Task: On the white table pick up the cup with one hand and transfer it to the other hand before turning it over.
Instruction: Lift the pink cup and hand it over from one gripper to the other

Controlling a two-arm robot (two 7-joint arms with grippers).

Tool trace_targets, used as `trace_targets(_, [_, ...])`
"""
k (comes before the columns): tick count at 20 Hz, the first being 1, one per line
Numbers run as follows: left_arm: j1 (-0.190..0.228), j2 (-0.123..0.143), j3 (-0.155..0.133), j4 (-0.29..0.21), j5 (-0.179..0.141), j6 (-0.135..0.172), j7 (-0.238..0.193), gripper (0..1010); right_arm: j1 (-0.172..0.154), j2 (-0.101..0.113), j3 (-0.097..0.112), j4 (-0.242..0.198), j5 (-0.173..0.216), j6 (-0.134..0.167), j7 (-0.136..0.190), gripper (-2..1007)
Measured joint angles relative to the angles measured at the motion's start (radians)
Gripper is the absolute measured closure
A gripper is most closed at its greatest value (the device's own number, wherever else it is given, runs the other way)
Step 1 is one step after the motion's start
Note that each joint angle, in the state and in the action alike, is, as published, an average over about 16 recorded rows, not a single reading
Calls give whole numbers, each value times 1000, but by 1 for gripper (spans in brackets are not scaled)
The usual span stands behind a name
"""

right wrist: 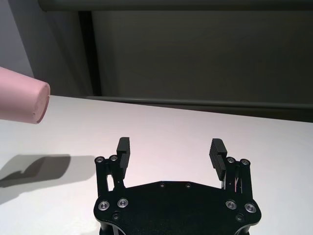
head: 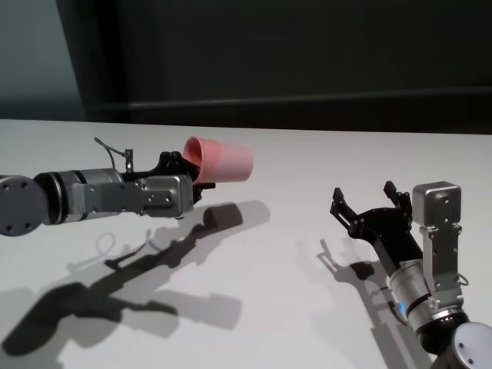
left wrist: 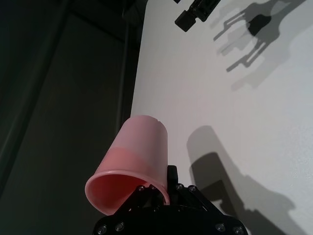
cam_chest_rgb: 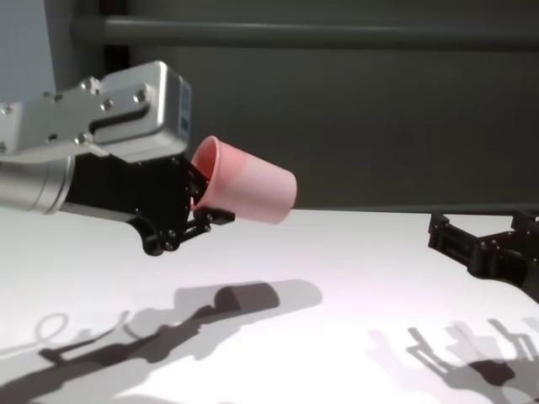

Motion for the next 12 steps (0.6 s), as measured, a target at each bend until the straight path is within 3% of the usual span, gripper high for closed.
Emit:
trace_targets(7, [36,-31,-93,44,-211,-74,-2,957,0,0,0,0,0,0,0,3])
trace_targets(12, [42,-61,-127,69,-340,-100,-37,957,0,0,0,0,0,0,0,3])
